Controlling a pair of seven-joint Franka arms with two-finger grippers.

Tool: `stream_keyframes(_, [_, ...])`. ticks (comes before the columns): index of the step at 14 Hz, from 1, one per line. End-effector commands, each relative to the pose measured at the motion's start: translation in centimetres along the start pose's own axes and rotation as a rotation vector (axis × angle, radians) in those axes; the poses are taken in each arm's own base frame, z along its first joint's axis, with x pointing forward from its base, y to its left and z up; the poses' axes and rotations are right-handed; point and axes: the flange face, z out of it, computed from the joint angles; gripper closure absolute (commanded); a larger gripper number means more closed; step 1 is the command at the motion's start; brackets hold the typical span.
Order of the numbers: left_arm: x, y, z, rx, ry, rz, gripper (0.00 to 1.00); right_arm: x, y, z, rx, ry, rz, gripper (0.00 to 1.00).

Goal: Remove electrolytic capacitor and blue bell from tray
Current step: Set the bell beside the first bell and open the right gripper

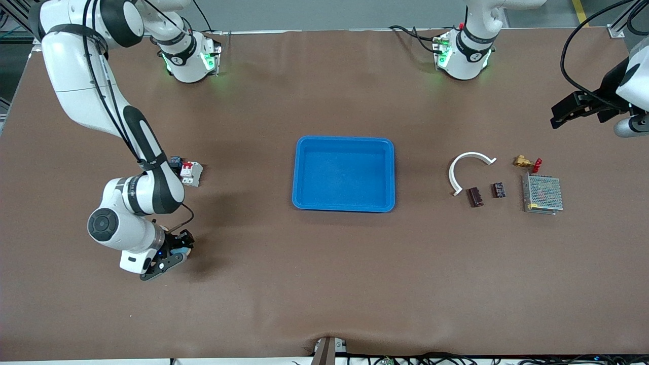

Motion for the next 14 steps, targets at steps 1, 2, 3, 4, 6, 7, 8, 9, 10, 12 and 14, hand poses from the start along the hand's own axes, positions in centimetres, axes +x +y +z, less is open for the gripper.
stream_keyframes(1, [-0.2, -0.1, -0.5, -0.019, 0.000, 0.018, 0.00, 0.0, 0.3, 0.2, 0.013, 0.017, -0.006, 0.59])
stream_keyframes(2, [-0.2, -0.1, -0.5, -0.017, -0.002, 0.018, 0.00, 0.0, 0.4, 0.2, 0.013, 0.017, -0.004, 0.59])
stream_keyframes(3, [-0.2, -0.1, -0.4, -0.017, -0.003, 0.018, 0.00, 0.0, 0.4, 0.2, 0.013, 0.017, -0.004, 0.58])
stream_keyframes(4, [-0.2, -0.1, -0.4, -0.017, -0.002, 0.030, 0.00, 0.0, 0.3, 0.2, 0.013, 0.017, -0.006, 0.50])
stream_keyframes(6, [-0.3, -0.4, -0.6, -0.021, 0.001, 0.064, 0.00, 0.1, 0.3, 0.1, 0.014, 0.017, 0.003, 0.00])
stream_keyframes(7, [-0.3, -0.5, -0.6, -0.021, 0.000, 0.068, 0.00, 0.1, 0.4, 0.0, 0.013, 0.018, 0.000, 0.00])
stream_keyframes(8, [-0.3, -0.5, -0.6, -0.021, 0.001, 0.069, 0.00, 0.1, 0.4, -0.1, 0.013, 0.020, 0.001, 0.00])
stream_keyframes(9, [-0.3, -0.5, -0.6, -0.021, 0.001, 0.069, 0.00, 0.3, 0.4, -0.3, 0.011, 0.022, 0.002, 0.00])
stream_keyframes(10, [-0.4, -0.6, -0.7, -0.022, 0.003, 0.068, 0.00, 0.3, 0.4, -0.4, 0.012, 0.023, 0.006, 0.00])
stream_keyframes(12, [-0.5, -0.7, -0.8, -0.022, 0.004, 0.066, 0.00, 0.9, 0.4, -1.8, 0.005, 0.036, 0.006, 0.00])
stream_keyframes(14, [-0.6, -0.7, -1.0, -0.023, 0.007, 0.060, 0.00, 1.1, 0.5, -3.4, 0.026, -0.005, 0.007, 0.00])
